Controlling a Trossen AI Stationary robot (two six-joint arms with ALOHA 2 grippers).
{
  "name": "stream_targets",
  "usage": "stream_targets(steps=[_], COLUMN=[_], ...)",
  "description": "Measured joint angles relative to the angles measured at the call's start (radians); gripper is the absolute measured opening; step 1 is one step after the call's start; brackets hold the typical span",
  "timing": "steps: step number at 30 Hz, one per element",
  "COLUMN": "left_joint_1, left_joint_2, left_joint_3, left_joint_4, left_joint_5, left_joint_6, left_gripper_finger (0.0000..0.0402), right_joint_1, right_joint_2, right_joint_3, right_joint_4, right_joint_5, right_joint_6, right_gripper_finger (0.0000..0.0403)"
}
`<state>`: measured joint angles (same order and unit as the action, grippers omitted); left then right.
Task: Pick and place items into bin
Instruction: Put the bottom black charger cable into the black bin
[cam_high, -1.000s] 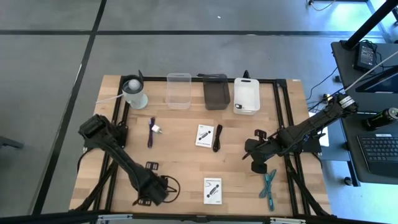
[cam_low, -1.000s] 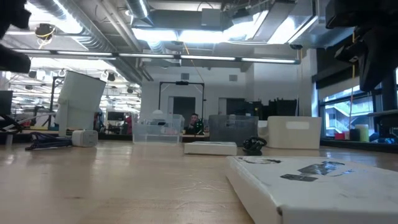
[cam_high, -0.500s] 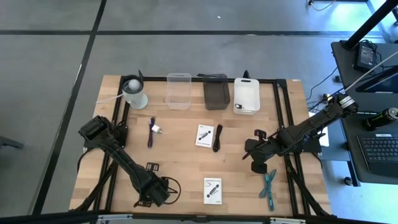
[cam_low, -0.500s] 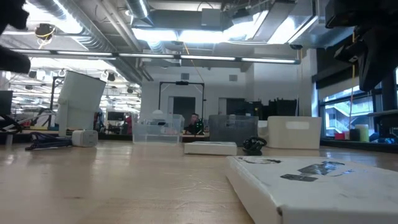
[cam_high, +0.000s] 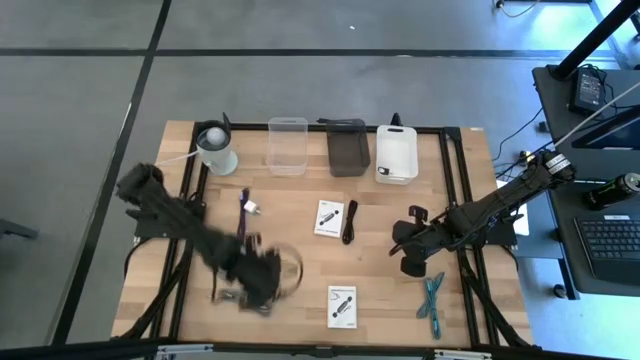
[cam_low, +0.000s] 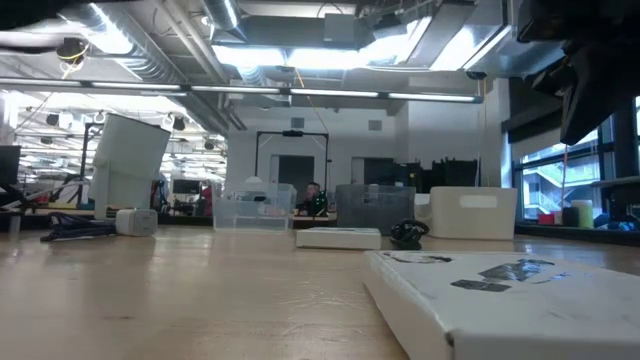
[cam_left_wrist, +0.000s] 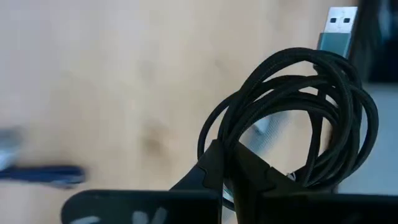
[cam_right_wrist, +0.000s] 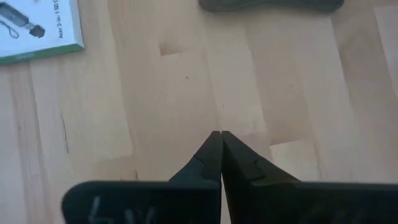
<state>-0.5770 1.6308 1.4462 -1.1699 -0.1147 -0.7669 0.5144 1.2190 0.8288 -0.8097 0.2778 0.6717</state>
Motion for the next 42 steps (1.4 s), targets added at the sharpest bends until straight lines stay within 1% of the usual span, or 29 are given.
stream_targets(steps=[2, 6, 9, 11, 15, 17, 19, 21, 23, 25, 28, 30, 33, 38, 40, 42], left_joint_1=[0.090, 0.312, 0.504, 0.617, 0.786, 0.852, 0.900, 0.938, 0.967, 0.991, 1.029, 1.054, 1.091, 1.130, 1.138, 1.144], left_joint_2=[-0.052, -0.116, -0.117, -0.108, -0.063, -0.021, 0.038, 0.109, 0.188, 0.265, 0.384, 0.456, 0.547, 0.680, 0.716, 0.737], left_joint_3=[-0.001, -0.001, -0.001, -0.002, 0.003, 0.051, 0.126, 0.215, 0.313, 0.410, 0.547, 0.627, 0.723, 0.812, 0.824, 0.825], left_joint_4=[-0.025, 0.010, 0.089, 0.160, 0.338, 0.366, 0.357, 0.346, 0.329, 0.321, 0.285, 0.274, 0.274, 0.244, 0.218, 0.200], left_joint_5=[-0.030, -0.091, -0.049, 0.001, 0.097, 0.133, 0.140, 0.143, 0.159, 0.164, 0.144, 0.145, 0.180, 0.242, 0.271, 0.267], left_joint_6=[0.003, 0.078, 0.199, 0.292, 0.463, 0.533, 0.599, 0.660, 0.720, 0.754, 0.770, 0.785, 0.814, 0.806, 0.764, 0.713], left_gripper_finger=[0.0003, 0.0003, 0.0003, 0.0003, 0.0003, 0.0003, 0.0003, 0.0003, 0.0003, 0.0003, 0.0003, 0.0003, 0.0003, 0.0003, 0.0003, 0.0003], right_joint_1=[0.000, 0.000, -0.001, -0.002, -0.010, -0.029, -0.054, -0.086, -0.118, -0.150, -0.196, -0.224, -0.261, -0.299, -0.307, -0.314], right_joint_2=[0.000, 0.000, -0.001, -0.012, -0.072, -0.122, -0.181, -0.248, -0.309, -0.371, -0.436, -0.458, -0.475, -0.476, -0.476, -0.476], right_joint_3=[0.000, -0.001, -0.041, -0.106, -0.276, -0.367, -0.454, -0.537, -0.604, -0.651, -0.682, -0.684, -0.684, -0.684, -0.684, -0.684], right_joint_4=[0.000, 0.004, 0.062, 0.148, 0.475, 0.638, 0.796, 0.911, 0.987, 1.026, 1.033, 1.040, 1.040, 1.039, 1.038, 1.038], right_joint_5=[0.018, 0.076, 0.096, 0.089, 0.079, 0.076, 0.077, 0.057, 0.039, 0.041, 0.050, 0.054, 0.054, 0.054, 0.053, 0.054], right_joint_6=[0.031, 0.082, 0.141, 0.191, 0.236, 0.225, 0.193, 0.148, 0.113, 0.101, 0.109, 0.107, 0.107, 0.123, 0.144, 0.161], right_gripper_finger=[0.0003, 0.0003, 0.0003, 0.0002, 0.0002, 0.0002, 0.0001, 0.0001, 0.0001, 0.0001, 0.0001, 0.0001, 0.0001, 0.0001, 0.0000, 0.0000])
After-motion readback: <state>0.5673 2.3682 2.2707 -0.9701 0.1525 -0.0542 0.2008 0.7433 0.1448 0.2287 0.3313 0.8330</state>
